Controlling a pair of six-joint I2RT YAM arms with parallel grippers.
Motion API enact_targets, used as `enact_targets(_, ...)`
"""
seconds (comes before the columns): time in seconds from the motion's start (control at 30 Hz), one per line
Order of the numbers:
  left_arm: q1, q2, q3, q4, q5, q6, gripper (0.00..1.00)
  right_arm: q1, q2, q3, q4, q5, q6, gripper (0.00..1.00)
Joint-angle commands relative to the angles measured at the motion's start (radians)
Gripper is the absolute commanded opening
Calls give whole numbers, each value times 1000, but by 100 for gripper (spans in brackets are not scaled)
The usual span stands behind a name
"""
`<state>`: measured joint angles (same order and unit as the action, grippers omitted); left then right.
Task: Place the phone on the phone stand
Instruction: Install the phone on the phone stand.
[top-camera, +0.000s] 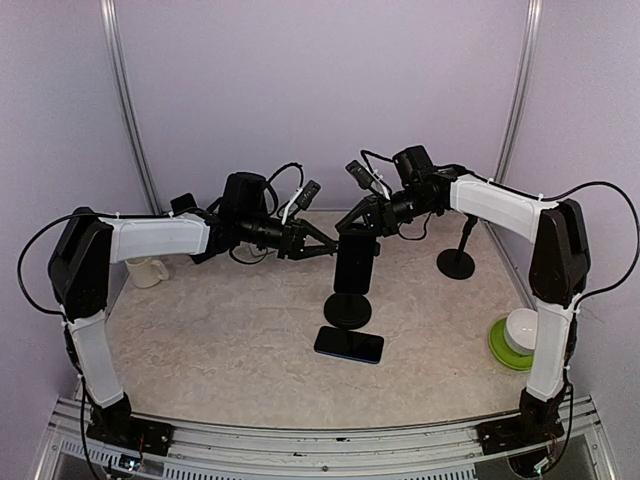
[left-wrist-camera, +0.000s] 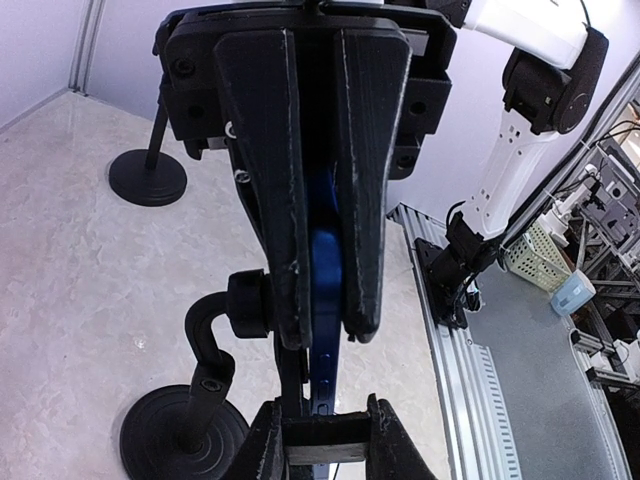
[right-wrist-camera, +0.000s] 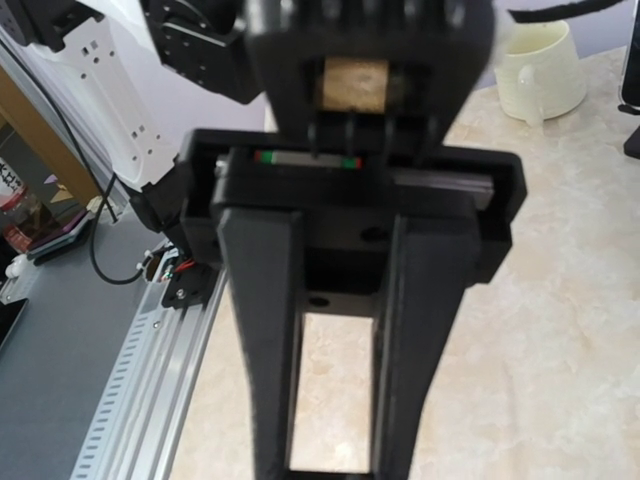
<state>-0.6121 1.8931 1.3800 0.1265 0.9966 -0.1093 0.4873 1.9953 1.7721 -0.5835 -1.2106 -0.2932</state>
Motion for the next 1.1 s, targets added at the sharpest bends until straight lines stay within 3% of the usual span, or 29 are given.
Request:
enact_targets(0.0,55,-94,-8,2,88,-23,0,-78,28,0,-121,123,-2,0)
enact_targets(1.07,35,-9,10,127,94,-118,1,-52,49,36,-157,70,-58,0)
